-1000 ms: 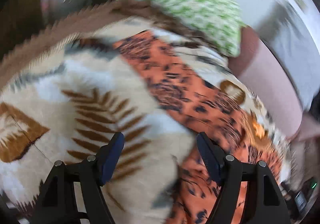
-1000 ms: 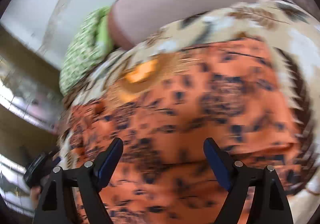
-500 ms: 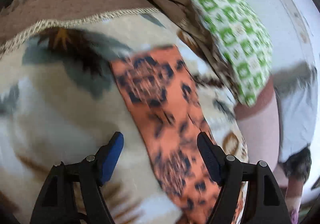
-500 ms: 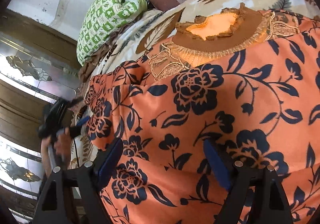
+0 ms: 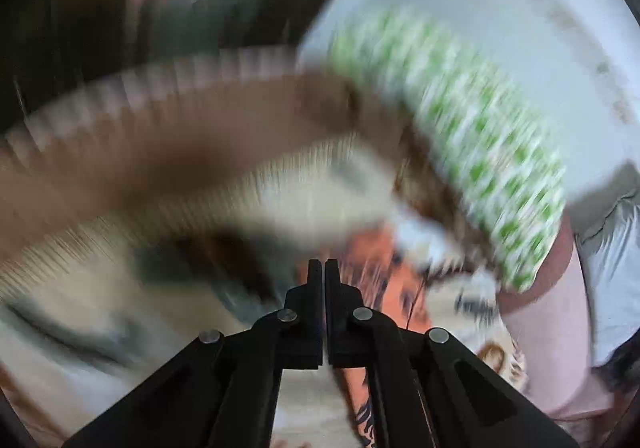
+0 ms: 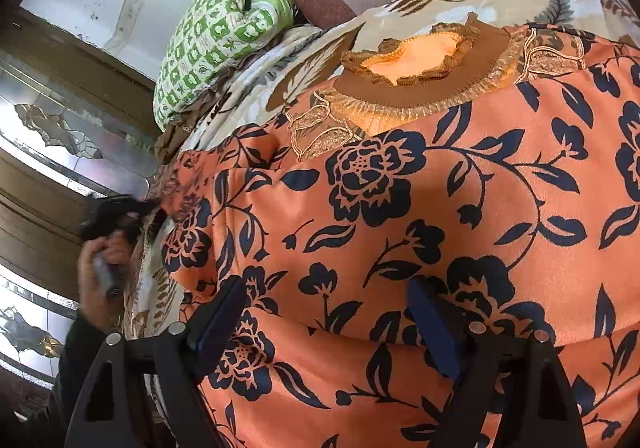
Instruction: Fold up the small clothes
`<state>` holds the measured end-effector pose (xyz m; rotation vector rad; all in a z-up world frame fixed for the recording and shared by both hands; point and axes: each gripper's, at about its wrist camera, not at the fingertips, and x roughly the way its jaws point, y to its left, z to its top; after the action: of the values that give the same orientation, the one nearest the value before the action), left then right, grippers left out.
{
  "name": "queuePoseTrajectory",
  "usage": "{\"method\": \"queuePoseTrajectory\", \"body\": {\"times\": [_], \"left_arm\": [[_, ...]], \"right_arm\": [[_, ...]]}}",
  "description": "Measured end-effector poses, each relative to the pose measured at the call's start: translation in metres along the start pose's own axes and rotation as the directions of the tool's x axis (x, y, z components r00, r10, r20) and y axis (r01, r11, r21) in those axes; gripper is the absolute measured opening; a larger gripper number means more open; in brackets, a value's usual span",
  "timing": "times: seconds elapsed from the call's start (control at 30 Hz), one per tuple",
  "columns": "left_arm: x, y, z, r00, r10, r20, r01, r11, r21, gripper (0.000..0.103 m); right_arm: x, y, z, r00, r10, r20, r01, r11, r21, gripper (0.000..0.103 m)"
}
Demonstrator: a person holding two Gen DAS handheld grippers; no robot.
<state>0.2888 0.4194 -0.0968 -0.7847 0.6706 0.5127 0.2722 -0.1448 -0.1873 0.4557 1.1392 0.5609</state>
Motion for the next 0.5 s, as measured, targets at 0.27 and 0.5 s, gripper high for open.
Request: {"method": "queuePoseTrajectory", "body": {"times": [0.27,0.5], "left_arm": [[-0.029,0.015,0.01,0.983,-0.154,-0.099,0.158,0.987,0.034,0.027],[0.037,-0.029,-0.062,0.921,-0.229,-0.316,0.252,0.967,0.034,0.059]], "right_arm": [[0.007,0.024,0.003,0.999,0.036,0.011,-0.036,0.999,-0.007,0.085],[0.01,0.029,-0.007,0.999,0.036,-0.007,-0.036,0.999,-0.002,0.085]]}}
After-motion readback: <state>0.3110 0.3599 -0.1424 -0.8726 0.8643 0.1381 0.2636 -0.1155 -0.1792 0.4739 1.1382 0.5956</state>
